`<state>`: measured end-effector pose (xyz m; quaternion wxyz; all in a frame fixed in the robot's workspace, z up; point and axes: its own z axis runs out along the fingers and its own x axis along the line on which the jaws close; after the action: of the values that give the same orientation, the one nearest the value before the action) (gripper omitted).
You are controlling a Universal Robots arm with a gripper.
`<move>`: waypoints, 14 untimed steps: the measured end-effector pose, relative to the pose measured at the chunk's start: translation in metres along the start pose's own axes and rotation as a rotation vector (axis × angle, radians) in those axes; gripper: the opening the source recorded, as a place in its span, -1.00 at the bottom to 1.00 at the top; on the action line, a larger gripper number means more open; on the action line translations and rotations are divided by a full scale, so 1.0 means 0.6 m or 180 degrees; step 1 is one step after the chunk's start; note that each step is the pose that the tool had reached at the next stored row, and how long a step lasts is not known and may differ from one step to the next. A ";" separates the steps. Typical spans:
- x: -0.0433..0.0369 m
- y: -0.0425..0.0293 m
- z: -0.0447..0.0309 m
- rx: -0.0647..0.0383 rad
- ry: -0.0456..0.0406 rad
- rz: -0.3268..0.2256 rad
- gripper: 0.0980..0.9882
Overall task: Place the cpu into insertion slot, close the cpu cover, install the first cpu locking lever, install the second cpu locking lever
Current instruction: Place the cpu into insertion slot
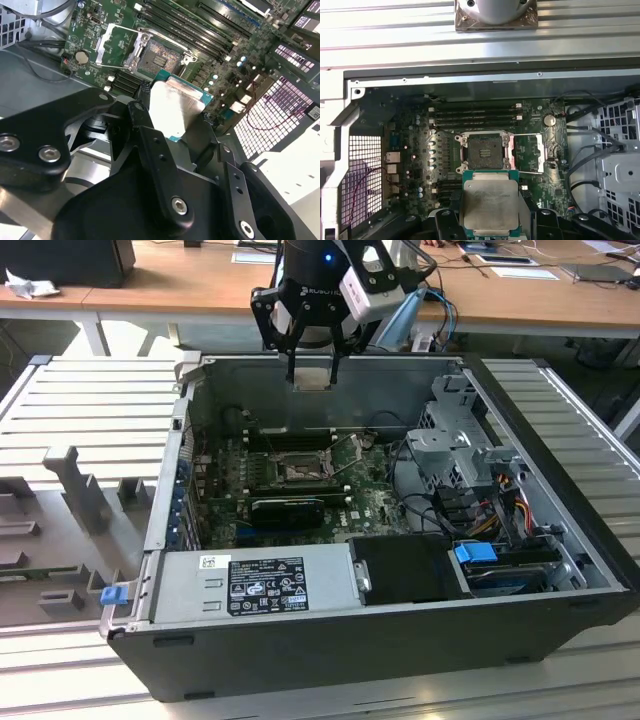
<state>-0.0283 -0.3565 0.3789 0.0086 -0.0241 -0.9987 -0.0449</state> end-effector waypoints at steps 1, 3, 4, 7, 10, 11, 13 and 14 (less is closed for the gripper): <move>0.000 0.000 0.000 0.0000 -0.0001 0.0005 -0.03; 0.000 0.000 0.000 0.0000 -0.0002 0.0022 -0.03; 0.000 0.000 0.000 0.0000 -0.0002 0.0026 -0.03; 0.000 0.000 0.000 -0.0001 -0.0003 0.0033 -0.03; 0.000 0.000 0.000 -0.0001 -0.0004 0.0044 -0.03; 0.000 0.000 0.000 -0.0001 -0.0004 0.0048 -0.03; 0.000 0.000 0.000 -0.0001 -0.0005 0.0058 -0.03; 0.000 0.000 0.000 -0.0001 -0.0006 0.0061 -0.03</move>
<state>-0.0283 -0.3565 0.3789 0.0081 -0.0338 -0.9984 -0.0450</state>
